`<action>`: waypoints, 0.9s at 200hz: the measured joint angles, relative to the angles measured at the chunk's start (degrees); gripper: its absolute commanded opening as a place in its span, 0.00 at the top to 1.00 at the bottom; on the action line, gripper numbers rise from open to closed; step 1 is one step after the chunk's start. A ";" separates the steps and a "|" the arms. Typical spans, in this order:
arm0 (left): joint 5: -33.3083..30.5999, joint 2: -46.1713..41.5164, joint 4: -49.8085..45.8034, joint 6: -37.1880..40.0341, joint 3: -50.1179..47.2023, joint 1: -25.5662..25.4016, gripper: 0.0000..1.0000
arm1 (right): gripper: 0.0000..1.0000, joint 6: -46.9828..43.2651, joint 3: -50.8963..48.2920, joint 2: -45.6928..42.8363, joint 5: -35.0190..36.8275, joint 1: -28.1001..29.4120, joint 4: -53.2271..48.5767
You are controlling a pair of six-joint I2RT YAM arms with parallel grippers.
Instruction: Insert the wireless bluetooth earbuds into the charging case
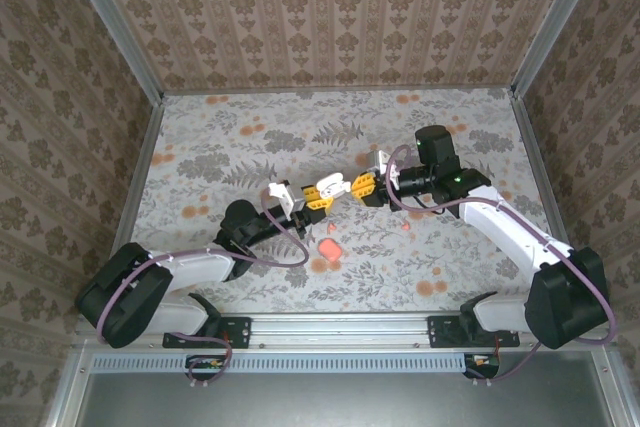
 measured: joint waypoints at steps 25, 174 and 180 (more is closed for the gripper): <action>-0.02 0.00 0.00 0.00 0.02 0.00 0.88 | 0.86 0.42 0.02 0.35 -0.20 0.11 0.02; -1.07 0.00 -0.50 -0.42 0.02 0.00 0.87 | 0.86 3.50 1.31 0.68 -0.33 1.14 0.42; -1.09 0.00 -0.68 -0.42 0.02 0.00 0.88 | 0.86 3.69 1.33 0.68 -0.31 1.18 0.48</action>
